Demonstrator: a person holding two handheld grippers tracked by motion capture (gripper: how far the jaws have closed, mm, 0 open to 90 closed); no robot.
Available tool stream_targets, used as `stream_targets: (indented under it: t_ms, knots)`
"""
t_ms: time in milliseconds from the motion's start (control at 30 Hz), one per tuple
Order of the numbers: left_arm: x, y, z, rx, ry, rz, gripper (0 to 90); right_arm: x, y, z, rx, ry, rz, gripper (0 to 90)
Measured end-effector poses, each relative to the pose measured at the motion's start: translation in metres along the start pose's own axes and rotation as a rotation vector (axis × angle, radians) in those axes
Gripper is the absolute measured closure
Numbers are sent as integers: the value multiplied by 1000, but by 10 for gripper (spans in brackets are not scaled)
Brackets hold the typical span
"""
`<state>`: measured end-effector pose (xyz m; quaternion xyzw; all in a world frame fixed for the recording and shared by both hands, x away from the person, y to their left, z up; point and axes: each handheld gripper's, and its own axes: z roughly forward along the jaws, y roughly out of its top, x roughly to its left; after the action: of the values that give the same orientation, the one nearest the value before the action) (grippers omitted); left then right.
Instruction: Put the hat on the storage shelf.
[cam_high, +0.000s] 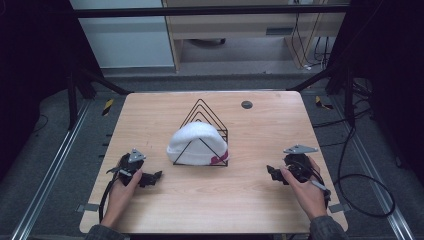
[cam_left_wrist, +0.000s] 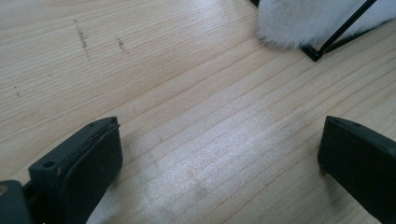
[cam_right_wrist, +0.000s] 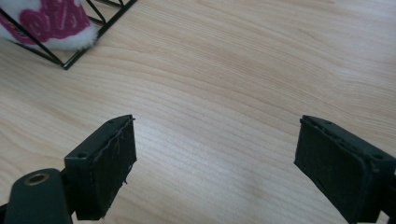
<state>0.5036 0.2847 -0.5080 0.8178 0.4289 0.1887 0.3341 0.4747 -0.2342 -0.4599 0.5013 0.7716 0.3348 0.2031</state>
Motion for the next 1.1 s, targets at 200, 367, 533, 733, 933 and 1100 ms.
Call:
stream_targets:
  t_ms: [200, 367, 533, 733, 933, 1100]
  knots:
    - [-1, 0, 0, -4, 1, -5, 0, 3, 3, 18, 15, 0, 12, 124]
    - [-1, 0, 0, -4, 2, -6, 0, 12, 3, 34, 36, -8, -12, 122]
    - [-1, 0, 0, -4, 5, -8, 0, 15, 10, 44, 35, 6, -1, 119]
    - [-1, 0, 0, -4, 6, -10, 0, 21, 18, 56, 22, -38, 5, 143]
    - [-1, 0, 0, -4, 7, -10, 0, 26, 19, 69, 33, -38, 12, 139]
    - [-1, 0, 0, -3, 6, -11, 0, 28, 19, 75, 26, -46, 14, 137]
